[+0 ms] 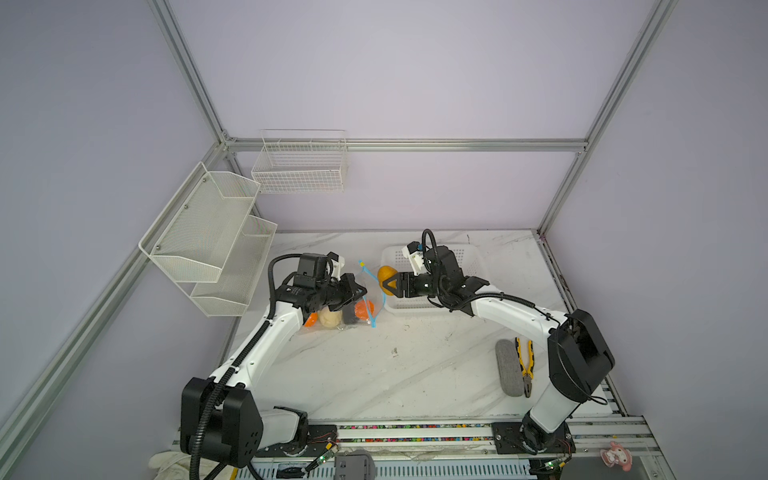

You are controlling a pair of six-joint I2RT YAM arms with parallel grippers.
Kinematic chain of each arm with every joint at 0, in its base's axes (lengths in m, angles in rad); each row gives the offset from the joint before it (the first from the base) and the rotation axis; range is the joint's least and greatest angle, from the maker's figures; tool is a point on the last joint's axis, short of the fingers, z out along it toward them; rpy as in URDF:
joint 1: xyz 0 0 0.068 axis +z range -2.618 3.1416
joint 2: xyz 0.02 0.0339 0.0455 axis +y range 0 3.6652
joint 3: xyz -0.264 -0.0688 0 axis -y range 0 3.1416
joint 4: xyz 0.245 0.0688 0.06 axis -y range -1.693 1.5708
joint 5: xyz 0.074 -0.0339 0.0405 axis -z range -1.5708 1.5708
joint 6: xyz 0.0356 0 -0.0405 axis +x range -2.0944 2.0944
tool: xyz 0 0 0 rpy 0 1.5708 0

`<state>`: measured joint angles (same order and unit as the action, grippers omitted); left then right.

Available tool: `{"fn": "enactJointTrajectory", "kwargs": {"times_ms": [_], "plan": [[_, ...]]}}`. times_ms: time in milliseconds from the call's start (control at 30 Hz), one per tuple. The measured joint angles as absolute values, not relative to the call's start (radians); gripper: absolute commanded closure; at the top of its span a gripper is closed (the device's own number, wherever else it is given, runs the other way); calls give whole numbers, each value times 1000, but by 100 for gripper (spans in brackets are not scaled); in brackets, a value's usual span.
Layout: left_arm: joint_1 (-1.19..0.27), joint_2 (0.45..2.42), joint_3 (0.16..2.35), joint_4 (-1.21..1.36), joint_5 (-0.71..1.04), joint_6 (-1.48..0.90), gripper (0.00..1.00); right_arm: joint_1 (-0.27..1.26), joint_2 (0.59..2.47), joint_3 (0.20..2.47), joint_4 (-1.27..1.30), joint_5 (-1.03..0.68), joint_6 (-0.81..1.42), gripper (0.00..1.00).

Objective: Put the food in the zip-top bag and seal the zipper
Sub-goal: 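Carry the lemon with the right gripper to the bag mouth, then lower the lemon into the bag mouth with the right gripper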

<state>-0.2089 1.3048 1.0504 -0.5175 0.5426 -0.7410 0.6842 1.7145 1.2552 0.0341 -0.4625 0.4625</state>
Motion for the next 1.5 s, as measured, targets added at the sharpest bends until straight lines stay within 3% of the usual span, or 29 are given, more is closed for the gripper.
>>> {"fn": "enactJointTrajectory", "kwargs": {"times_ms": [900, 1500], "plan": [[-208, 1298, 1053, -534, 537, -741, 100, 749, 1883, 1371, 10, -503, 459, 36], [-208, 1277, 1053, -543, 520, -741, 100, 770, 1893, 1415, -34, -502, 440, 36]]}}
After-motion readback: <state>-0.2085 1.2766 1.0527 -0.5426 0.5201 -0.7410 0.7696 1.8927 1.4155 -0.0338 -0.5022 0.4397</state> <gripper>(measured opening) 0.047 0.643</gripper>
